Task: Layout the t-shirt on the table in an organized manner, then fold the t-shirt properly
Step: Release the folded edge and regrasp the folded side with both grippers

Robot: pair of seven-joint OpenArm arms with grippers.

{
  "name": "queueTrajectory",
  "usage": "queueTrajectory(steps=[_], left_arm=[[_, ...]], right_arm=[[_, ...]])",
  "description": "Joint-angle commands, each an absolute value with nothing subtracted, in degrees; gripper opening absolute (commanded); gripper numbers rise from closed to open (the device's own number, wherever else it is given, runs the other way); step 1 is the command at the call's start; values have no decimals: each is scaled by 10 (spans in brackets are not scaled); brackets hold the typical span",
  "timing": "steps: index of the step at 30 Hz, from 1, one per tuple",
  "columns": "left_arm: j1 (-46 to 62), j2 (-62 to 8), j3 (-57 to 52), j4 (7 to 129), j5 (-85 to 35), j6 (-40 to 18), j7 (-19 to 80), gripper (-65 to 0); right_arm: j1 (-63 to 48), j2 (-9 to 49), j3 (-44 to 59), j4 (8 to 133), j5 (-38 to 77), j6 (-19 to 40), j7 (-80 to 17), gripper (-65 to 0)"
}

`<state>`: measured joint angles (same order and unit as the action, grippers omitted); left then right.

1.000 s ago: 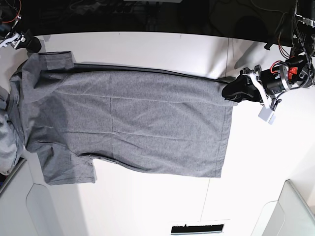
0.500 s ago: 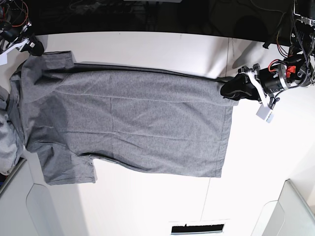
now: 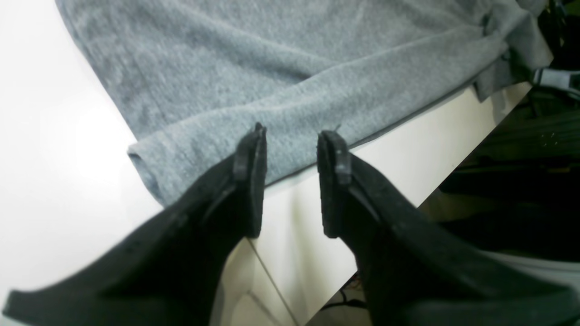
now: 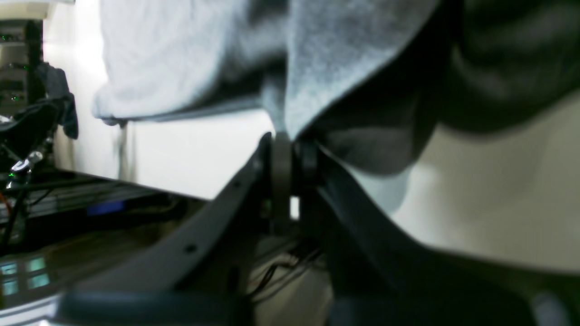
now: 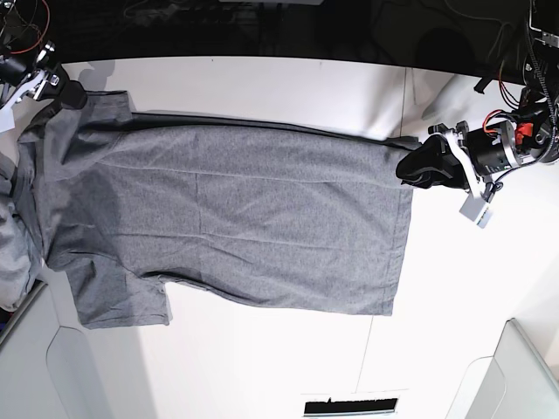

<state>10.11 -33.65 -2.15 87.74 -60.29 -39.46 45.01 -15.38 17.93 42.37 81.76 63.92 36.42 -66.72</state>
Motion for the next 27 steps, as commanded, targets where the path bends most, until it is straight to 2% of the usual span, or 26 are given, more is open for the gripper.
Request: queueTrajectory(steps=[1,8,14,16,18,19,20,23,27], left_arm=[[94,-350,-27,887,-614,-400,439,-431],[94,-349,-27,886,-557,-400,404,-430],[93,-349,-27,886,-511,-400,355,-430],[94,-349,-27,884,-495,-400,348,-401],[94,-349,-27,884,-479,-400,349,-350],[94,-349,-27,883,-473,-400,350,-328],[94,-349,-27,883,-470,-400,350,-316],[94,-350,-27,883,-473,-400,371,-316],[123,-351,-46,883,-523,-400,392,-316]], right_arm=[[-140,189,427,833,639,369,-649,-650],[-45,190,426,834,504,362,-562,-650],[26,190,401,812,410,352,-535,-650],[42,190,386,798,396,345,-536,-644],[43,190,376,795,394,342,-536,-394],[42,190,375,795,394,342,-539,-296],[42,190,375,795,395,342,-543,-246],[42,190,391,800,407,336,-569,-241],[16,190,463,822,441,336,-595,-241]])
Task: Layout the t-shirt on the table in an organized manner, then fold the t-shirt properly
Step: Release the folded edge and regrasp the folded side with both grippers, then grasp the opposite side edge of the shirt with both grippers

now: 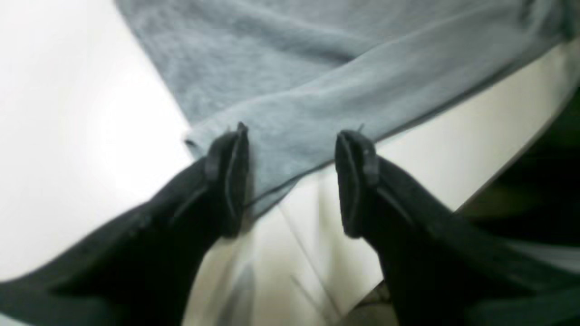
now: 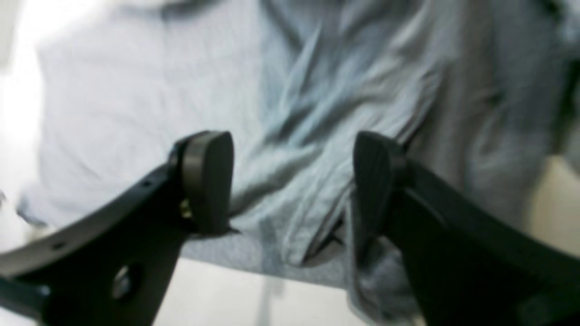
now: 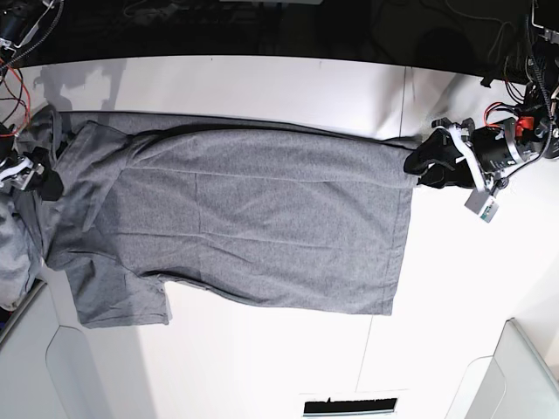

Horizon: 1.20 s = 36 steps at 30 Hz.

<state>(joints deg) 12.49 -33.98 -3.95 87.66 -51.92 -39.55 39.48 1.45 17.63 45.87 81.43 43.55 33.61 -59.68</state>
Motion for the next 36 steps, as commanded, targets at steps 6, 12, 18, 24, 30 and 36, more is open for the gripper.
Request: queueTrajectory(steps=[6,12,18,24,30,36], left_arm=[[172,-331,-113,883,-565,-400,389,-316],[181,-278,-151,875,-565,-400,388,-253],[170,-250,-150,809,-546,-400,345,-252],[121,-238,-130,761,-507,-400,336,-252],[77,-238,-63,687,-429,-381,269,-253],[55,-225,-40,670,-421,-382,270,-262]], right_arm=[[-62,190,555,833,455,336,-593,-241],[-131,189,568,823,424,328,-510,-241],[-100,190,558,759,422,328,-507,-241],[-54,188,557,697,429,329,-508,-241],[-36,171,544,684,431,330,-510,-241],[-22,145,506,684,435,333,-510,-241]])
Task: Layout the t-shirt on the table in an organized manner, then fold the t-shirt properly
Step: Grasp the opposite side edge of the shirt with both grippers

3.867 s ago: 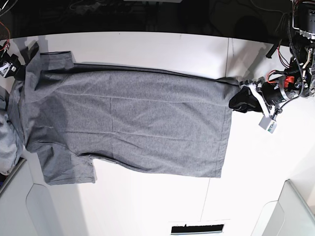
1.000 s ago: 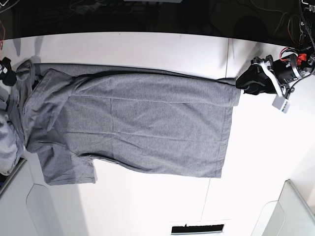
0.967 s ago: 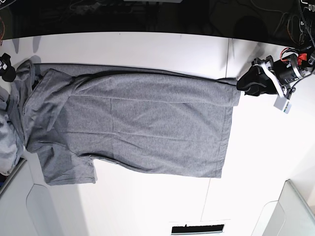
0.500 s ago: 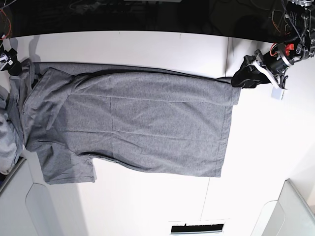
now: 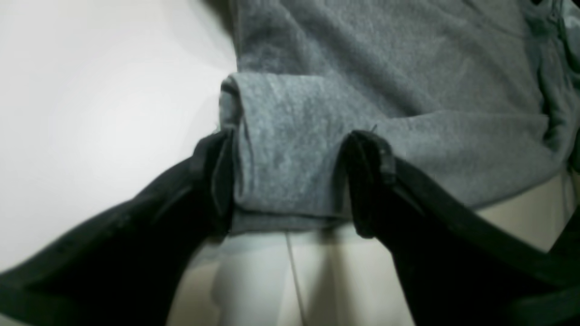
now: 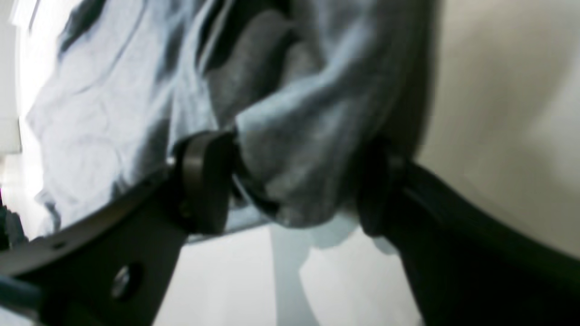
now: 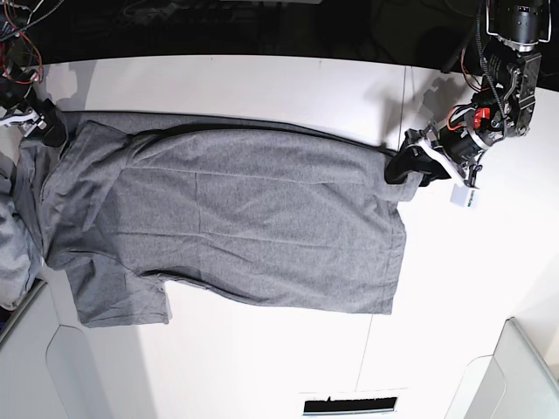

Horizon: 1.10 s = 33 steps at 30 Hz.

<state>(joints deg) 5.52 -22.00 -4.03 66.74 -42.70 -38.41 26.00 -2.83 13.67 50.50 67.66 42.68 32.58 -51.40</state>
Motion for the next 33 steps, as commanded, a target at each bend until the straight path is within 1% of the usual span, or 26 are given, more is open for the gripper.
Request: queueTrajectory(steps=[1,2,3,4,5,6,7,10,13,18,23,27,28,30,31,32,33], left_arm=[[56,-225,-40,670,-421,-382,270,-295],[56,-226,-40,670,-420,-382,270,-352],[56,-227,-41,670,-415,-382,270,-426],[56,-229,-41,670,-407,-386,270,-509],[56,-231,-41,670,-401,-397,270,-586],[56,-236,-41,671,-398,-400,271,-649],[56,-241,-41,672,-398,-400,273,-650],[65,-268,-41,685,-407,-400,281,-650],[98,-301,-41,722,-442,-400,302,-650],[179,-340,-42,804,-453,-400,304,-650],[234,-334,-75,860,-461,-400,303,-650],[233,-321,-111,867,-471,-400,300,-650],[231,-321,-113,867,-476,-400,300,-622],[229,-321,-113,867,-478,-400,300,-510],[229,-321,-113,867,-478,-400,300,-457],[229,-321,-113,867,-478,-400,301,-415],[229,-321,-113,867,-478,-400,303,-390]], right_arm=[[-22,142,500,684,435,332,-510,-246],[-22,140,495,684,435,333,-510,-269],[-22,139,491,684,435,332,-510,-321],[-22,140,489,684,438,332,-510,-399],[-22,140,489,684,442,332,-510,-502],[-22,140,490,685,444,332,-513,-618],[-22,140,490,687,444,332,-520,-650],[-24,140,490,698,458,337,-559,-650],[-40,146,490,714,493,343,-606,-650],[-82,148,491,754,526,343,-618,-650],[-133,148,491,793,528,343,-617,-650],[-145,148,491,801,527,343,-613,-650],[-145,147,491,801,527,343,-613,-645],[-145,148,491,801,528,343,-613,-474],[-145,148,491,801,528,343,-613,-409],[-145,148,491,801,528,343,-613,-370],[-145,148,491,802,529,343,-613,-358]])
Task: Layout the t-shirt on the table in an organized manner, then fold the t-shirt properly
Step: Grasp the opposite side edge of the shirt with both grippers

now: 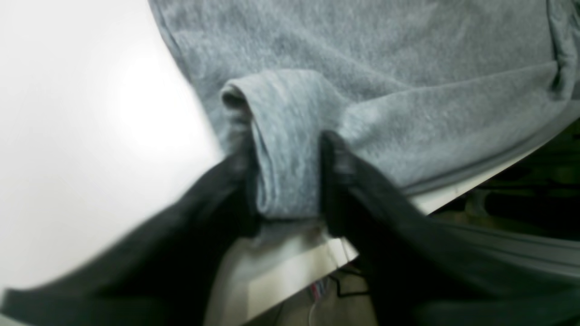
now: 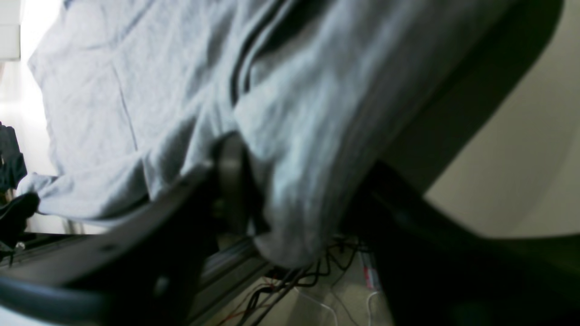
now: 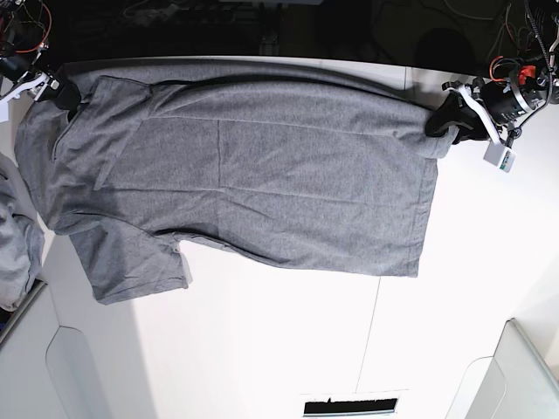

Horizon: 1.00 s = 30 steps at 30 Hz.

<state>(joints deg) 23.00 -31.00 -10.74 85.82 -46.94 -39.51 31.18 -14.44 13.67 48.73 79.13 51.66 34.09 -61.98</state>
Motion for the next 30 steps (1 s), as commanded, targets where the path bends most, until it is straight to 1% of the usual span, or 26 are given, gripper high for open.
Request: queueTrajectory(steps=[1,7,12,19,24,28,30], left_arm=[[229,-321,-113,867,-478,-400,309,-383],[229,-323,-134,867,-527,-400,361,-383],[229,-323,-184,872,-563,-400,366,-383],[229,-326,-192,954,-581,-400,399,-383],[229,-325,-192,982,-586,-400,390,-382],[227,-326,-182,982,-592,-400,386,-317],[227,-327,-170,982,-583,-400,386,-316]], right_arm=[[-145,150,491,802,531,343,-612,-359],[-145,168,506,818,529,343,-612,-359],[-145,178,552,856,519,343,-614,-359],[-130,237,563,873,475,336,-580,-359],[-74,257,553,869,462,332,-554,-359],[6,257,509,834,420,332,-520,-359],[54,257,470,801,390,332,-499,-359]])
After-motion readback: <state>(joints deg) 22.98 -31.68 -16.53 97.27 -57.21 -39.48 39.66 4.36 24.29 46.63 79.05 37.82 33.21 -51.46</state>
